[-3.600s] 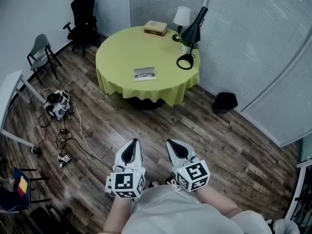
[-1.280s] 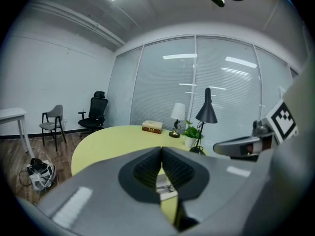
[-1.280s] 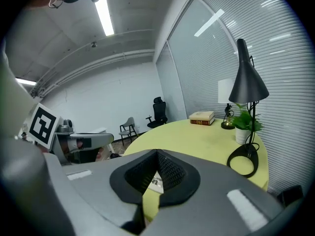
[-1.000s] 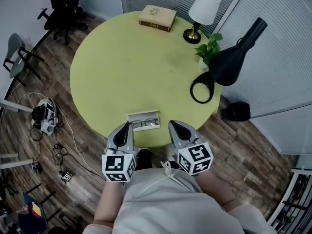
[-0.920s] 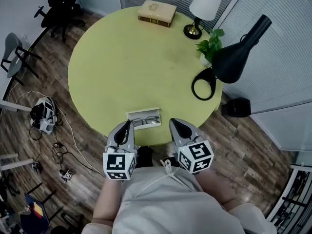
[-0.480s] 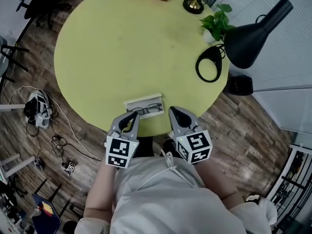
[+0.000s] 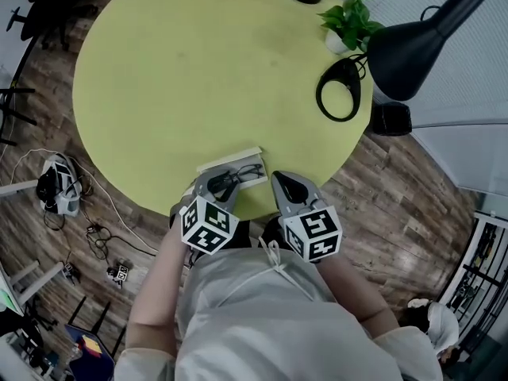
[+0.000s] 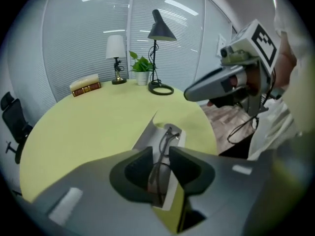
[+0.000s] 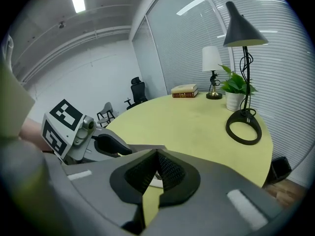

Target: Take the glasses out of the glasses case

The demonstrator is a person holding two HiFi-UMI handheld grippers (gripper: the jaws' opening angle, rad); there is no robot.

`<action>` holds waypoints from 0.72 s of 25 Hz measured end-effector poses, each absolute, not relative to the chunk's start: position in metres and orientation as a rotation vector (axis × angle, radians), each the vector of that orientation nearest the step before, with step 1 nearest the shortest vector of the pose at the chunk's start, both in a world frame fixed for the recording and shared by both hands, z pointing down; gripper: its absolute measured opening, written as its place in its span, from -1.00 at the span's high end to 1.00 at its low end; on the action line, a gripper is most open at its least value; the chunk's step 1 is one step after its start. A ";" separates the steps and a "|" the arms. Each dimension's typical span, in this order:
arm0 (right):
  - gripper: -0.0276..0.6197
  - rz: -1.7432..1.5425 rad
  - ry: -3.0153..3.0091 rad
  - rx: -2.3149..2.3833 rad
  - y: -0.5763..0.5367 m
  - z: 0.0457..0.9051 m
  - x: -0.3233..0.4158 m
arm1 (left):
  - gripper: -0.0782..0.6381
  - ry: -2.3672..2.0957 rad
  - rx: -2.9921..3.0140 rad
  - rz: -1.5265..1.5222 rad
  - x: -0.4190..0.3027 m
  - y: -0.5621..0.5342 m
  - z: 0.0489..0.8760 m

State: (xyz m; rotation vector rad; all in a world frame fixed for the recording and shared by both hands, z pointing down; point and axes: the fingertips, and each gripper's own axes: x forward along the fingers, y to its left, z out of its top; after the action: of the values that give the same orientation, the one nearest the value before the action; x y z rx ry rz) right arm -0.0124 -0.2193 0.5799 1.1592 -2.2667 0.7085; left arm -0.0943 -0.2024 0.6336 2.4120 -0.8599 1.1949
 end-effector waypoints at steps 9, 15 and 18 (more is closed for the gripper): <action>0.91 0.744 -2.221 1.176 -0.224 0.588 -0.009 | 0.56 -0.592 2.442 1.447 -0.087 -0.205 0.657; 0.91 0.754 -2.209 1.194 -0.228 0.587 -0.007 | 0.66 -0.487 2.435 1.503 -0.085 -0.201 0.667; 0.92 0.755 -2.205 1.199 -0.228 0.588 -0.005 | 0.70 -0.459 2.455 1.537 -0.085 -0.201 0.668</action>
State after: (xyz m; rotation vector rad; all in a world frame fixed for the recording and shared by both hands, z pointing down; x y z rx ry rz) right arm -0.0055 -0.2275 0.5876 1.1988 -2.2053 0.7546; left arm -0.0853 -0.2008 0.6684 2.4546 -0.4593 1.5365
